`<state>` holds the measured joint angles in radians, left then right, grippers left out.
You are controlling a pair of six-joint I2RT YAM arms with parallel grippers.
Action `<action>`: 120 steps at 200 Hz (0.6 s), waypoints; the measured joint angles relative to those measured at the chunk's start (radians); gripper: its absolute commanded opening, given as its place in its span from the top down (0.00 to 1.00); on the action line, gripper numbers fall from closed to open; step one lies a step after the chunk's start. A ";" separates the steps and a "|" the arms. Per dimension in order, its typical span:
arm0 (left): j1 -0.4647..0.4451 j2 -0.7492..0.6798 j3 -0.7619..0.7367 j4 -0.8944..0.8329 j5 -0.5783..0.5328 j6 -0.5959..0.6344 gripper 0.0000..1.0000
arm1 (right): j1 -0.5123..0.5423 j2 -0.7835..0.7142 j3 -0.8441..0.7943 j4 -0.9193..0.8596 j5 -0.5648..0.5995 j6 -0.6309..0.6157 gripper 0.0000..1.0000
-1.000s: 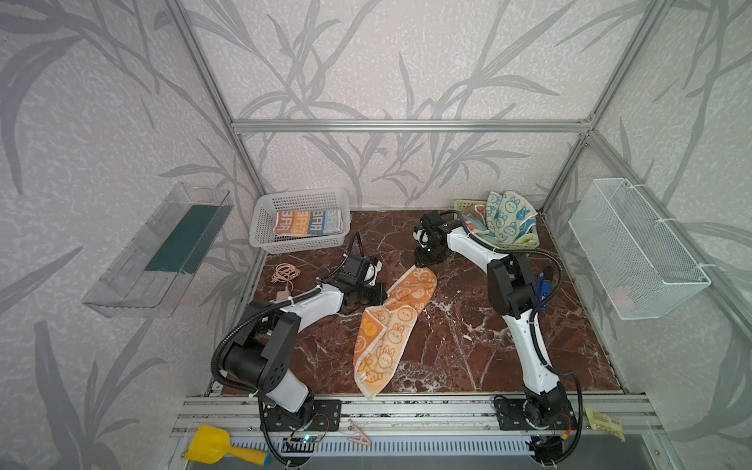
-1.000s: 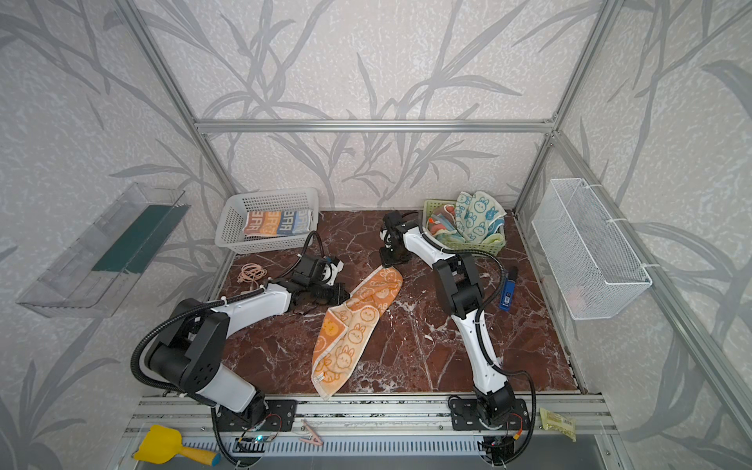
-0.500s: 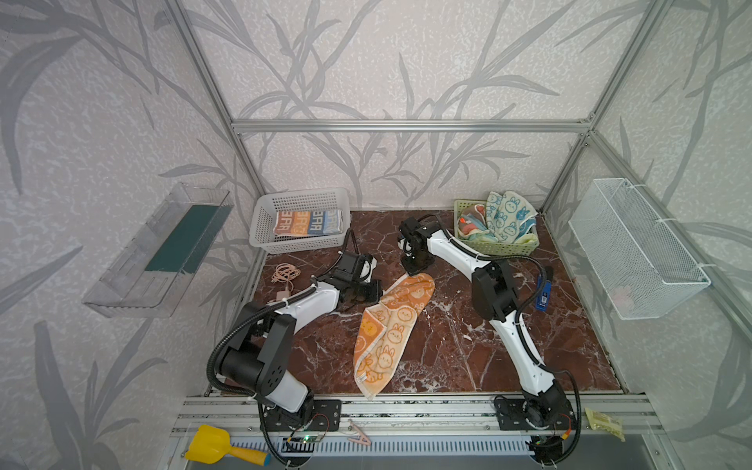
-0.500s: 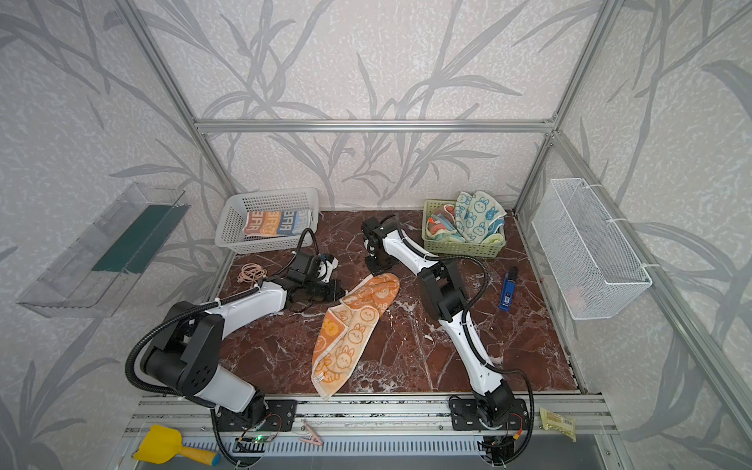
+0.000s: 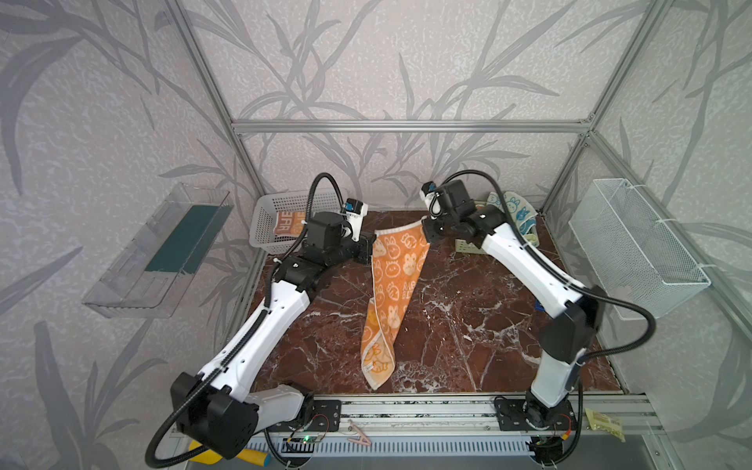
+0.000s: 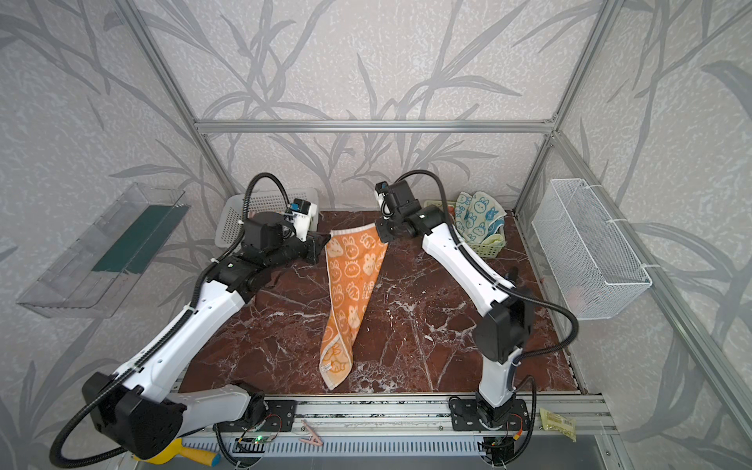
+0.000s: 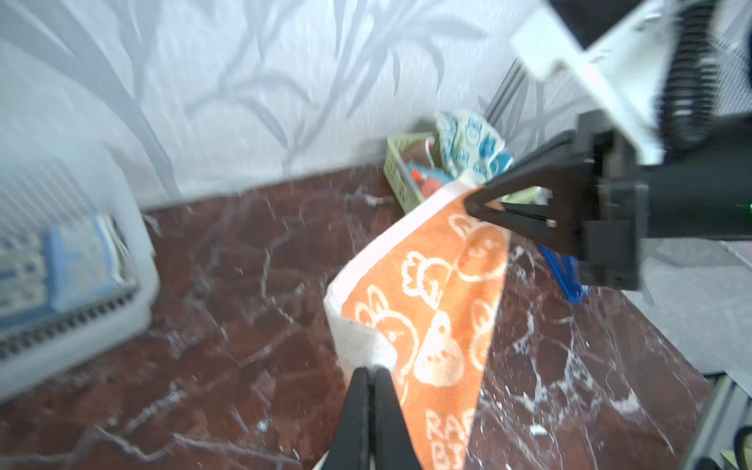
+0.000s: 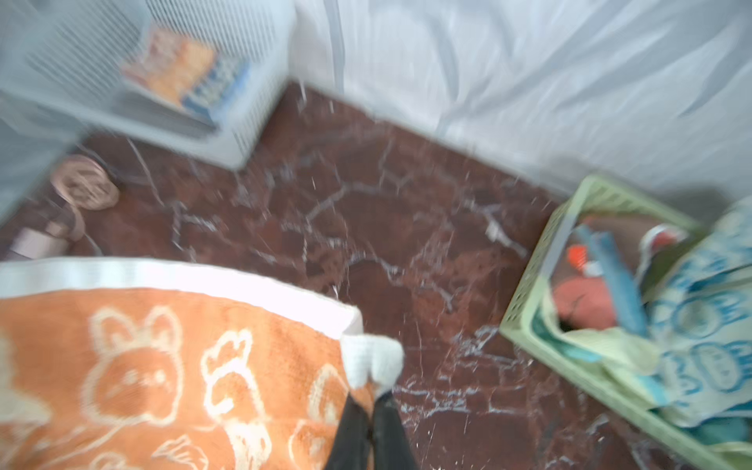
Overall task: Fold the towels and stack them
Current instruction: 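Lift the orange towel by its corners with both grippers, shaking it out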
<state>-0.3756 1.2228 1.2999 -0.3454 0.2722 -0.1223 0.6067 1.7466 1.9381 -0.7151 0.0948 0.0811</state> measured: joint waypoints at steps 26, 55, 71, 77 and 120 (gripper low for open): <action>0.001 -0.054 0.142 -0.015 -0.026 0.061 1.00 | 0.064 -0.209 0.013 0.063 0.064 -0.025 1.00; 0.001 -0.140 0.206 -0.022 -0.010 0.097 1.00 | 0.138 -0.377 0.000 0.090 0.120 -0.057 1.00; -0.001 -0.182 0.223 -0.022 0.016 0.103 1.00 | 0.177 -0.440 -0.009 0.089 0.148 -0.072 1.00; -0.003 -0.197 0.230 -0.023 0.027 0.105 1.00 | 0.193 -0.464 -0.011 0.089 0.159 -0.079 1.00; -0.016 -0.270 0.259 -0.038 0.106 0.098 1.00 | 0.261 -0.550 -0.013 0.074 0.166 -0.110 1.00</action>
<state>-0.3920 0.9531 1.5589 -0.3836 0.3782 -0.0242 0.8673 1.1961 1.9251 -0.6411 0.2607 -0.0288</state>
